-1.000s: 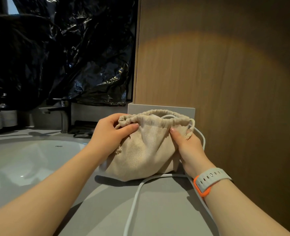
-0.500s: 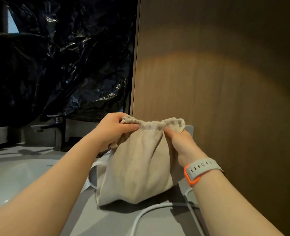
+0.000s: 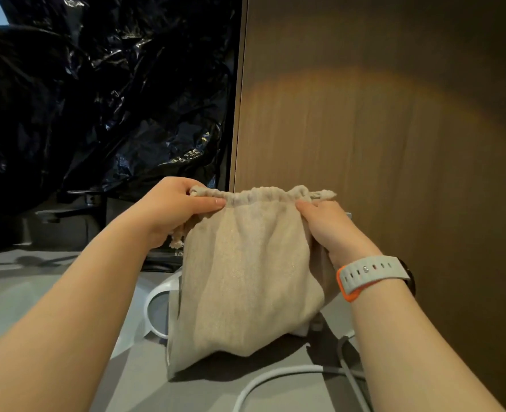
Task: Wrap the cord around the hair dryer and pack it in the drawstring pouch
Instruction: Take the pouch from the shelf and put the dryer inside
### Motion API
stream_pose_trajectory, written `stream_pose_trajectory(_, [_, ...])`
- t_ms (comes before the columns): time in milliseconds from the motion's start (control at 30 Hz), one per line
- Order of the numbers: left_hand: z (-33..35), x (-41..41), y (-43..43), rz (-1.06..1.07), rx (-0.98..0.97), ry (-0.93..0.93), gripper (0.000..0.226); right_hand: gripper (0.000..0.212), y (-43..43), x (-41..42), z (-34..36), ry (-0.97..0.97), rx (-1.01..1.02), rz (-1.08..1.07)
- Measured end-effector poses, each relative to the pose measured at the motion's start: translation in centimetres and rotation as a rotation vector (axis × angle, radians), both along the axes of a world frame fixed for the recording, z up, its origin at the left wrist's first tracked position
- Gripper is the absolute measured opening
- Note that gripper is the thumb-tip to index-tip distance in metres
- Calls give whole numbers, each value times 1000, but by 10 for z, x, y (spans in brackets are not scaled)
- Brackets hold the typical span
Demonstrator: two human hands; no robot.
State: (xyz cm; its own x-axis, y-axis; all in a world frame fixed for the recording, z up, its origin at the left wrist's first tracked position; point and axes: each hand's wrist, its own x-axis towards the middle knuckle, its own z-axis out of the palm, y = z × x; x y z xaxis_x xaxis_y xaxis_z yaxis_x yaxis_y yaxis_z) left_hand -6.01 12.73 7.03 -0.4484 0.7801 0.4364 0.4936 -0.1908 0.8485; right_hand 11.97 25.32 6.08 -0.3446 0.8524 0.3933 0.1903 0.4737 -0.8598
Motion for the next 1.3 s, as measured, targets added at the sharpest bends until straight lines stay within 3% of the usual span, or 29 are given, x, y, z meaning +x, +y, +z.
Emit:
stream_pose_trajectory(267, [7, 10, -7, 94, 171, -177, 17, 41, -8, 12, 11, 18, 168, -86])
stream_pose_trajectory(467, [17, 18, -12, 140, 347, -155, 12, 46, -10, 22, 26, 202, 177, -120])
stream_pose_trajectory(700, [25, 24, -18, 171, 502, -140, 8, 49, -16, 30, 38, 232, 335, -155])
stream_pose_trajectory(900, [27, 22, -22, 146, 523, -126, 8, 54, -20, 33, 44, 257, 413, -187])
stream_pose_trajectory(1300, [34, 19, -32, 174, 583, 0, 7, 38, -40, 35, 53, 459, 279, -30])
